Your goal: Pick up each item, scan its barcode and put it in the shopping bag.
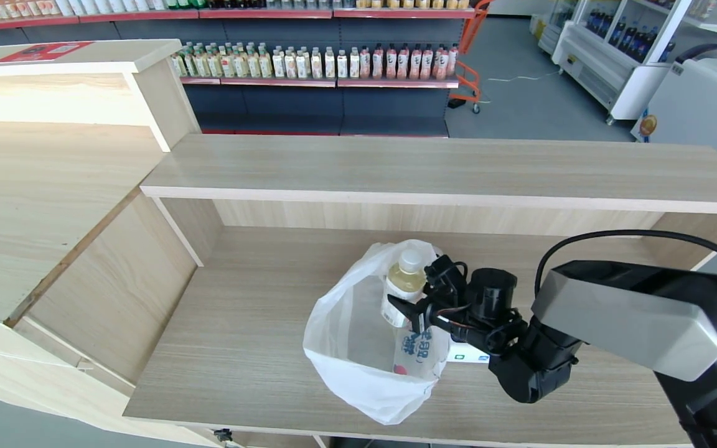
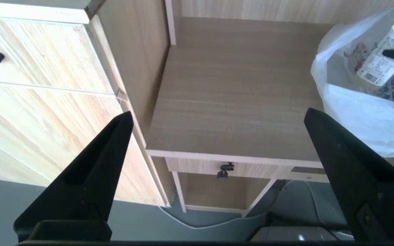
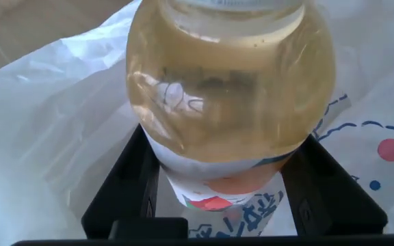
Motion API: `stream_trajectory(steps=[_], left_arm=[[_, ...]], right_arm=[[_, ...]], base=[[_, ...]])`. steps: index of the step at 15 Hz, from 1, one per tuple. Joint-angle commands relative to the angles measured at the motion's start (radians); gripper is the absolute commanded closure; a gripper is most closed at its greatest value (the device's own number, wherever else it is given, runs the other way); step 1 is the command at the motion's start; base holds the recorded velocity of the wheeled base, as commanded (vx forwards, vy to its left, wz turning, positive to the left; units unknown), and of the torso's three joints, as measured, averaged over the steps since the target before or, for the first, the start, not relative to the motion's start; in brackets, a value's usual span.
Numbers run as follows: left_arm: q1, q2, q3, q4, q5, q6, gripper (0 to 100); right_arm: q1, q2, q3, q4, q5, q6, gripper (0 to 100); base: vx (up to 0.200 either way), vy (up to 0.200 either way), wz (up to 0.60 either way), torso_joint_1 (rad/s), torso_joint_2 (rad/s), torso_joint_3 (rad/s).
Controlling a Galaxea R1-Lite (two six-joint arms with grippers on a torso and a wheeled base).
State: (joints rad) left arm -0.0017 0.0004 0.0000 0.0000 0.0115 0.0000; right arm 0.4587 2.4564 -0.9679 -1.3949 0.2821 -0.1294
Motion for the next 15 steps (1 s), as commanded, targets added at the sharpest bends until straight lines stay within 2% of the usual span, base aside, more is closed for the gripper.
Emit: stream_trajectory(steps=[1,5,6,8,12,13,15], left_arm=[[0.0,0.0,0.0,0.0,0.001,0.0,0],[0.0,0.0,0.0,0.0,0.001,0.0,0],[0.0,0.0,0.0,0.0,0.001,0.0,0],[0.0,0.0,0.0,0.0,0.001,-0.002,0],[0.0,0.0,0.0,0.0,0.001,0.0,0],[0.0,0.0,0.0,0.0,0.001,0.0,0],[0.0,0.0,0.0,0.0,0.001,0.0,0]], right_arm=[[0.0,0.039,-0.018,-0.004,0.0,-0.013,100],[-0.003,0.053,-0.022,-0.007,0.0,-0.044,100],[-0.003,0.052,-0.022,-0.007,0.0,-0.044,0],[-0.006,0.024,-0.015,-0.004,0.002,-0.027,0],[-0.006,-0.148,0.06,0.013,0.002,0.174,0],[-0.008,-0.209,0.092,0.039,0.002,0.214,0],[-0.057,-0.422,0.209,0.178,-0.001,0.264,0]], base=[[0.0,0.0,0.0,0.0,0.0,0.0],[0.0,0.0,0.0,0.0,0.0,0.0],[0.0,0.0,0.0,0.0,0.0,0.0],[0.0,0.0,0.0,0.0,0.0,0.0],[0.0,0.0,0.0,0.0,0.0,0.0],[0.0,0.0,0.0,0.0,0.0,0.0],[0.0,0.0,0.0,0.0,0.0,0.0]])
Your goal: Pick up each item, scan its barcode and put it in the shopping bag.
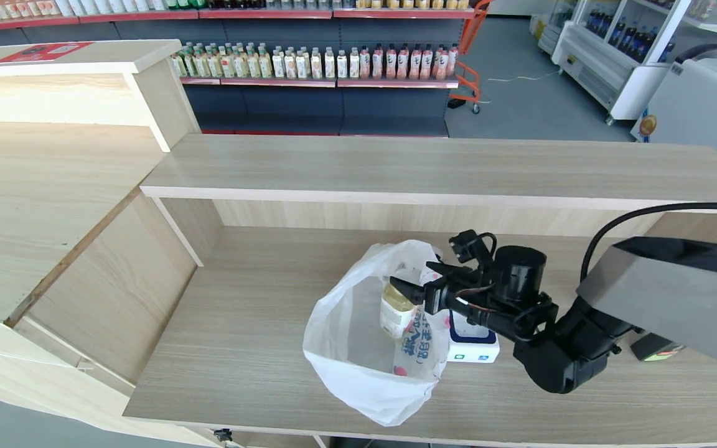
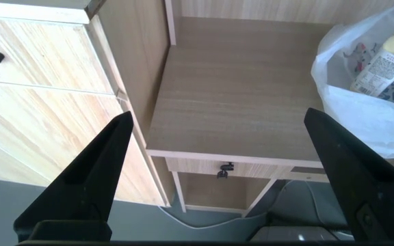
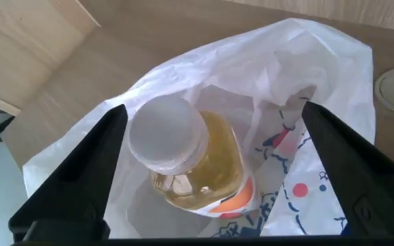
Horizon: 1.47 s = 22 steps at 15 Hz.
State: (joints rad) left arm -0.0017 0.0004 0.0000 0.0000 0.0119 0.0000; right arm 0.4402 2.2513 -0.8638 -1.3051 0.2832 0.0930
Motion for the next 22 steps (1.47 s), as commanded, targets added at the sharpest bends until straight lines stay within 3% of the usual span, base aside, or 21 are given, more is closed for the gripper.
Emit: stream_trajectory(steps=[1,2,4,7,9,11,18,22], left_arm=[[0.0,0.0,0.0,0.0,0.0,0.0,0],[0.0,0.0,0.0,0.0,0.0,0.0,0],[0.0,0.0,0.0,0.0,0.0,0.0,0],[0.0,0.0,0.0,0.0,0.0,0.0,0],[0.0,0.0,0.0,0.0,0.0,0.0,0],[0.0,0.0,0.0,0.0,0.0,0.0,0],[0.0,0.0,0.0,0.0,0.0,0.0,0],[0.0,0.0,0.0,0.0,0.0,-0.002,0]], right_arm=[[-0.083,-0.326,0.181,0.164,-0.002,0.039,0],[-0.106,-0.394,0.232,0.198,-0.001,0.037,0],[-0.238,-0.757,0.47,0.417,-0.025,0.013,0],[-0.313,-1.15,0.591,0.685,-0.174,0.024,0],[-0.322,-1.366,0.732,0.739,-0.269,0.033,0],[-0.325,-1.556,0.861,0.759,-0.274,0.027,0],[-0.33,-2.164,0.864,1.317,-0.332,-0.058,0],[-0.333,-2.155,0.864,1.302,-0.334,-0.056,0]], base=[[0.0,0.0,0.0,0.0,0.0,0.0],[0.0,0.0,0.0,0.0,0.0,0.0],[0.0,0.0,0.0,0.0,0.0,0.0],[0.0,0.0,0.0,0.0,0.0,0.0],[0.0,0.0,0.0,0.0,0.0,0.0],[0.0,0.0,0.0,0.0,0.0,0.0],[0.0,0.0,0.0,0.0,0.0,0.0],[0.0,0.0,0.0,0.0,0.0,0.0]])
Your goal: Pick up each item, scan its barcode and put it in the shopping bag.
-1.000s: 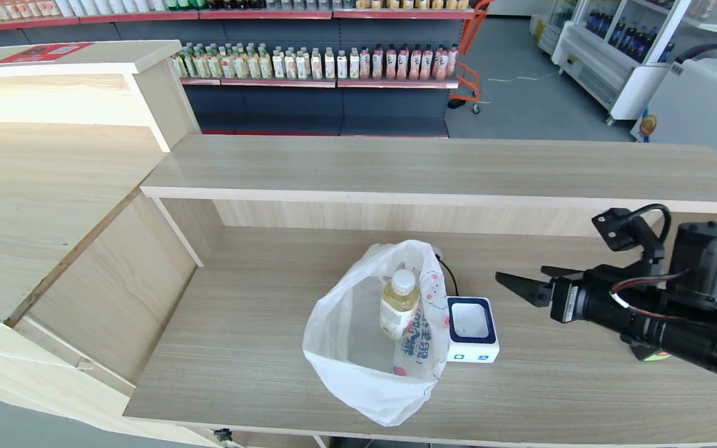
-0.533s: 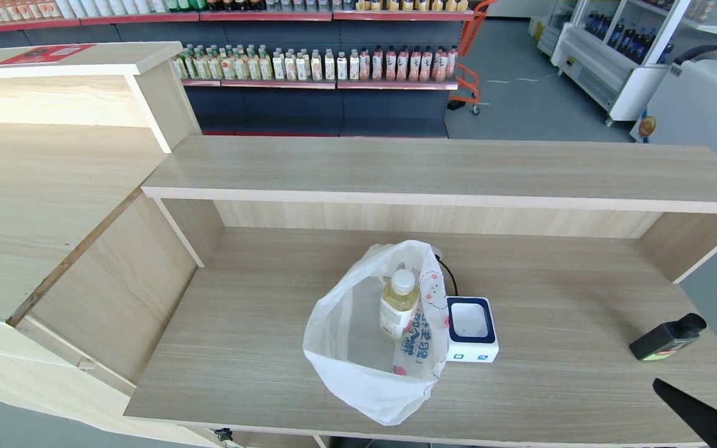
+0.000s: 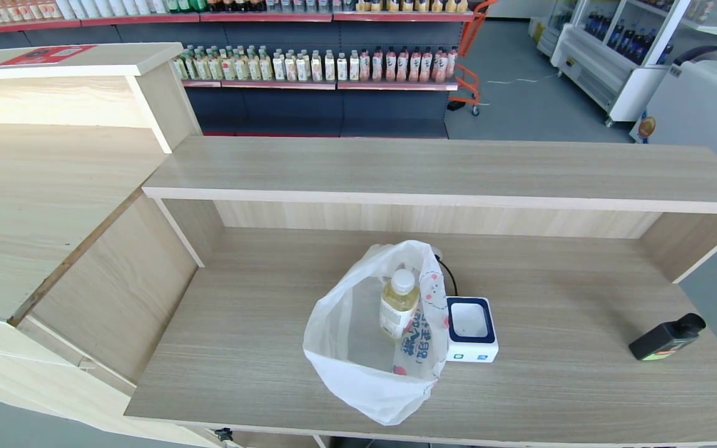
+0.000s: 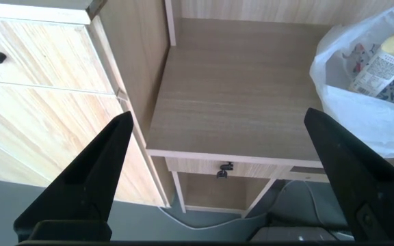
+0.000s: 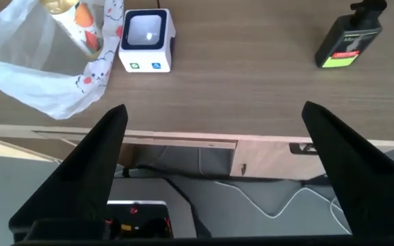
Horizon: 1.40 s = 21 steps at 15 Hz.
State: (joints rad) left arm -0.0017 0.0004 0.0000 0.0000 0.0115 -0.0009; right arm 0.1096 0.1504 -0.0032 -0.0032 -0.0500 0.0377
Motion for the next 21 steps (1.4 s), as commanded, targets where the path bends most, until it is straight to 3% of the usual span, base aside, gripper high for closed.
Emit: stream_trajectory(steps=[1,3,12,15,21], left_arm=[[0.0,0.0,0.0,0.0,0.001,-0.001,0],[0.0,0.0,0.0,0.0,0.001,-0.002,0],[0.0,0.0,0.0,0.0,0.002,0.002,0],[0.0,0.0,0.0,0.0,0.001,0.004,0],[0.0,0.0,0.0,0.0,-0.001,0.005,0]], right_arm=[[-0.002,-0.054,0.003,0.0,-0.001,0.001,0],[-0.002,-0.054,0.003,0.002,-0.001,-0.001,0],[-0.002,-0.054,0.003,0.002,-0.002,0.024,0],[-0.002,-0.054,0.003,0.0,-0.002,0.024,0],[-0.002,-0.054,0.003,0.0,-0.007,0.034,0]], base=[[0.0,0.0,0.0,0.0,0.0,0.0],[0.0,0.0,0.0,0.0,0.0,0.0],[-0.2,-0.2,0.0,0.004,0.0,0.0],[0.0,0.0,0.0,0.0,0.0,0.0],[0.0,-0.2,0.0,0.008,0.0,0.003]])
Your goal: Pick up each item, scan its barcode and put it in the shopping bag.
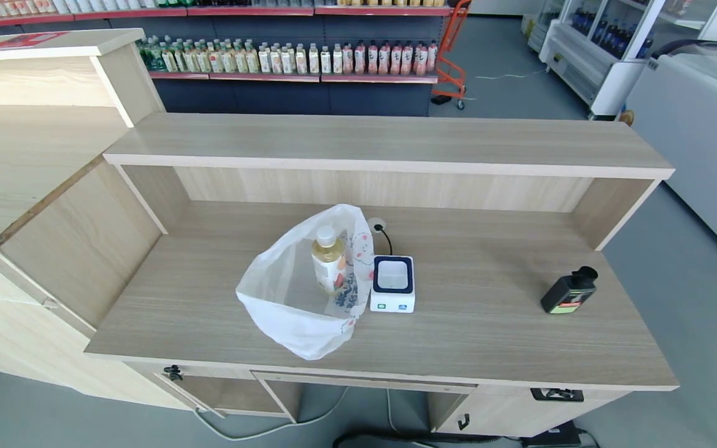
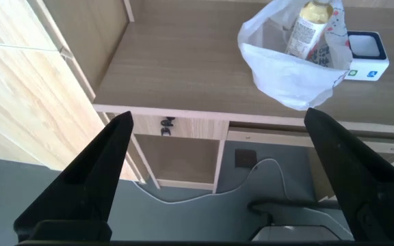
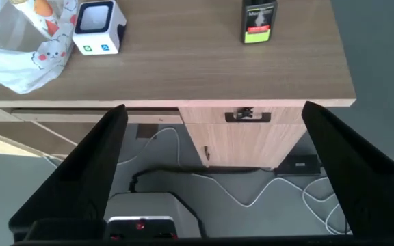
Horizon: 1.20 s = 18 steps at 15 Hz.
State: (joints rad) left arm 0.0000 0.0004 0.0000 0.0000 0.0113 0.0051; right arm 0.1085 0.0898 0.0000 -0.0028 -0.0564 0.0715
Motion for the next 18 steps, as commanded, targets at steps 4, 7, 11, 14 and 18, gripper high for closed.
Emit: stream_trajectory(steps=[4,7,11,14,18], left_arm=[[-0.002,0.0,0.0,0.0,0.001,0.001,0],[-0.002,0.0,0.0,0.0,-0.001,0.003,0],[-0.002,0.0,0.0,0.0,0.001,0.003,0],[-0.002,0.0,0.0,0.0,0.001,-0.005,0],[-0.002,0.0,0.0,0.0,0.001,-0.005,0]], right_arm=[[-0.001,0.007,0.0,0.0,0.0,-0.002,0],[-0.001,0.007,0.0,0.0,0.0,-0.01,0],[-0.001,0.007,0.0,0.0,0.001,-0.012,0],[0.014,0.094,-0.107,0.007,0.027,-0.048,0],[-0.142,0.878,-0.663,0.076,-0.031,-0.144,0]], base=[[0.0,-0.2,0.0,0.0,0.0,0.004],[0.0,-0.2,0.0,0.005,0.0,0.002],[0.0,-0.2,0.0,0.002,0.0,0.004],[0.0,-0.133,0.0,0.003,0.0,0.002],[0.0,0.0,0.0,0.0,0.0,0.0]])
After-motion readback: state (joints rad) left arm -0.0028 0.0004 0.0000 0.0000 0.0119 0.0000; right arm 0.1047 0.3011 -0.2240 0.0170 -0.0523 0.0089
